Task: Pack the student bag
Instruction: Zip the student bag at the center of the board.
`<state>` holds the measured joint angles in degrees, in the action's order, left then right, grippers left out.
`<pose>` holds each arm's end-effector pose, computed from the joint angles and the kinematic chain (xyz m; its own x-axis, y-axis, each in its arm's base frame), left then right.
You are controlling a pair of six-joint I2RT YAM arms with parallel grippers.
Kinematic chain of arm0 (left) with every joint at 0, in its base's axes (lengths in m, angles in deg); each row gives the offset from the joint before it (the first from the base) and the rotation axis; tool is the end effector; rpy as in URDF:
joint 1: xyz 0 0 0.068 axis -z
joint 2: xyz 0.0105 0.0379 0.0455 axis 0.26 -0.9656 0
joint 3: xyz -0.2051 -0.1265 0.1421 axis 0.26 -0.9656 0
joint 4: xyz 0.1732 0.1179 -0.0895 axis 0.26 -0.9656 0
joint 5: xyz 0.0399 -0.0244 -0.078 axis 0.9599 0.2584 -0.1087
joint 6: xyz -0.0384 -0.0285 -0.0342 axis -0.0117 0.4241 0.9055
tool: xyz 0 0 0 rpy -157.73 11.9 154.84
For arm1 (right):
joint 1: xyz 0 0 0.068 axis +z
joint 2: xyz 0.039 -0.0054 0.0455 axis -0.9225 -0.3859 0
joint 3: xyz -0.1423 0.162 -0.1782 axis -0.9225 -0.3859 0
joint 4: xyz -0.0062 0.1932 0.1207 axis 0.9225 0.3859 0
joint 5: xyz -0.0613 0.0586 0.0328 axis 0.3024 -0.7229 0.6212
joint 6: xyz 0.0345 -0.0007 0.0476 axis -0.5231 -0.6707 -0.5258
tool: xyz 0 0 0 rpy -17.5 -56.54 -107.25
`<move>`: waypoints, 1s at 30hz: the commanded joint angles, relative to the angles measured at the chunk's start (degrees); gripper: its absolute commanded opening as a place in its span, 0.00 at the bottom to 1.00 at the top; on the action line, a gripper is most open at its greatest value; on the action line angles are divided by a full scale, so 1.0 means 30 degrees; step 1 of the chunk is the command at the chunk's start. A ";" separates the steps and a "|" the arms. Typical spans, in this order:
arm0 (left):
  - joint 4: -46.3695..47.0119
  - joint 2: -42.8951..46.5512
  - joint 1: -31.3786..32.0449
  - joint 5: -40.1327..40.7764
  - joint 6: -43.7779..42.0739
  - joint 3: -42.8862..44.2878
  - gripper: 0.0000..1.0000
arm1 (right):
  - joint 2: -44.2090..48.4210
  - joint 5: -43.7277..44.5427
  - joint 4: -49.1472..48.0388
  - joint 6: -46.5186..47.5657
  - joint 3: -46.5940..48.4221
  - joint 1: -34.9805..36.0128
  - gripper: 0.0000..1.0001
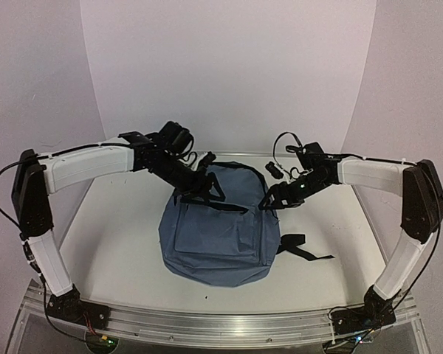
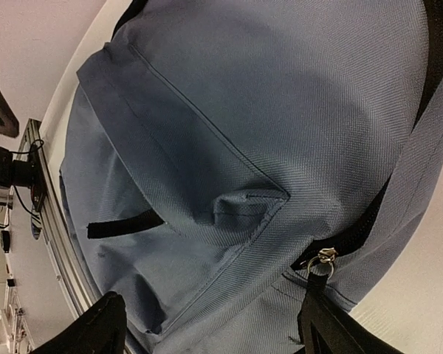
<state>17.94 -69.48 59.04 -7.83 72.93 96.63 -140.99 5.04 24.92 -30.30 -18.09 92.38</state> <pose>0.2419 -0.2650 0.3045 -0.8917 0.2902 -0.3474 0.4525 0.5918 -0.6671 0.2938 0.1695 0.2455 -0.7292 -0.3631 -0.5800 -0.6787 0.4920 0.5453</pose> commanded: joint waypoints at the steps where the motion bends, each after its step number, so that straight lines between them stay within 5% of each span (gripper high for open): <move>1: 0.0521 -0.2196 0.0505 -0.0752 -0.0277 0.2172 0.55 | -0.1213 0.0731 -0.0735 -0.1351 0.0470 0.0061 0.79; 30: -0.0690 -0.8130 0.1391 -0.1318 -0.0729 0.7790 0.32 | -0.3289 -0.1207 -0.2609 -0.4131 0.0882 0.0222 0.61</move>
<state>16.64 -92.33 63.12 -11.69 72.16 115.20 -150.59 4.15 20.27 -42.01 -17.13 92.34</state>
